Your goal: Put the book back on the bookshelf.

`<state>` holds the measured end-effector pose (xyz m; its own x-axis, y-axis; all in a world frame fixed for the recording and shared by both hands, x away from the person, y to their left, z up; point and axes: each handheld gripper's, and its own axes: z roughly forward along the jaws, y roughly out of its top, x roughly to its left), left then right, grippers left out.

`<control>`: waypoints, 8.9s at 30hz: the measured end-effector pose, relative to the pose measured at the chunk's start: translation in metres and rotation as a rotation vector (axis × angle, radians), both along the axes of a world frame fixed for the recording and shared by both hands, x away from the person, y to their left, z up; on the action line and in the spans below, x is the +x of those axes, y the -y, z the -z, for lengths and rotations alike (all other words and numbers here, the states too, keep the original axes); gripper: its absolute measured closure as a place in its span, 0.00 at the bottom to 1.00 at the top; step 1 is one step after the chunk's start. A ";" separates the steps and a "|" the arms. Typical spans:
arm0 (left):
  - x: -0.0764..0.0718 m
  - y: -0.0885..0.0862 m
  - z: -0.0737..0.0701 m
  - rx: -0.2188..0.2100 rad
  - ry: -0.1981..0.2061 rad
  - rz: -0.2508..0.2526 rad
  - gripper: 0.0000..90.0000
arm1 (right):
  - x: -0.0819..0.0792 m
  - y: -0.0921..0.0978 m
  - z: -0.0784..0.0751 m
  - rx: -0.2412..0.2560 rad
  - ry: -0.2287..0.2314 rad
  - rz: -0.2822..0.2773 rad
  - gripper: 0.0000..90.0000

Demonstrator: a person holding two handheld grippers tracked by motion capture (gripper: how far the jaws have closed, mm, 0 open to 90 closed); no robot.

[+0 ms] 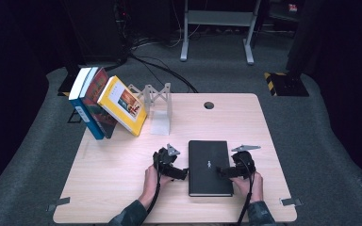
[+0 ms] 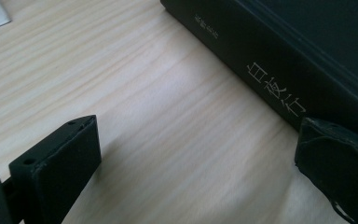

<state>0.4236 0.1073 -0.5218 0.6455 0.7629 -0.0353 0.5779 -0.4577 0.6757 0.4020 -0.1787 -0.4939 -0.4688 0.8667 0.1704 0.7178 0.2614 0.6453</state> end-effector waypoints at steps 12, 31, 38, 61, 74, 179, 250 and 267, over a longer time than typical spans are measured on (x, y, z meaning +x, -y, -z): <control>0.007 -0.013 -0.002 -0.004 -0.013 -0.021 0.00 | 0.008 0.014 0.000 0.024 -0.053 0.043 0.06; -0.033 -0.098 0.009 0.002 0.079 -0.159 0.00 | 0.016 -0.019 -0.006 -0.065 -0.097 0.054 0.00; -0.035 -0.101 0.009 0.002 0.074 -0.160 0.00 | 0.019 -0.006 0.000 0.001 -0.094 0.040 0.00; -0.035 -0.142 0.009 0.002 0.072 -0.230 0.00 | 0.022 0.038 0.000 0.005 -0.022 0.189 0.04; -0.035 -0.143 0.010 -0.006 0.078 -0.232 0.00 | 0.025 0.046 -0.009 -0.003 0.002 0.151 0.31; -0.030 -0.144 0.010 -0.008 0.085 -0.266 0.00 | 0.064 0.101 -0.036 -0.002 -0.115 0.153 0.41; -0.030 -0.144 0.010 -0.005 0.086 -0.262 0.00 | 0.141 0.013 -0.110 -0.023 -0.155 0.055 0.94; -0.030 -0.145 0.010 0.003 0.081 -0.257 0.00 | 0.146 -0.010 -0.132 -0.123 0.120 0.224 0.95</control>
<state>0.3934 0.2518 -0.5315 0.4316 0.9020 0.0115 0.6191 -0.3055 0.7234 0.5485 -0.1687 -0.3620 -0.2738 0.9617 0.0122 0.6868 0.1866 0.7025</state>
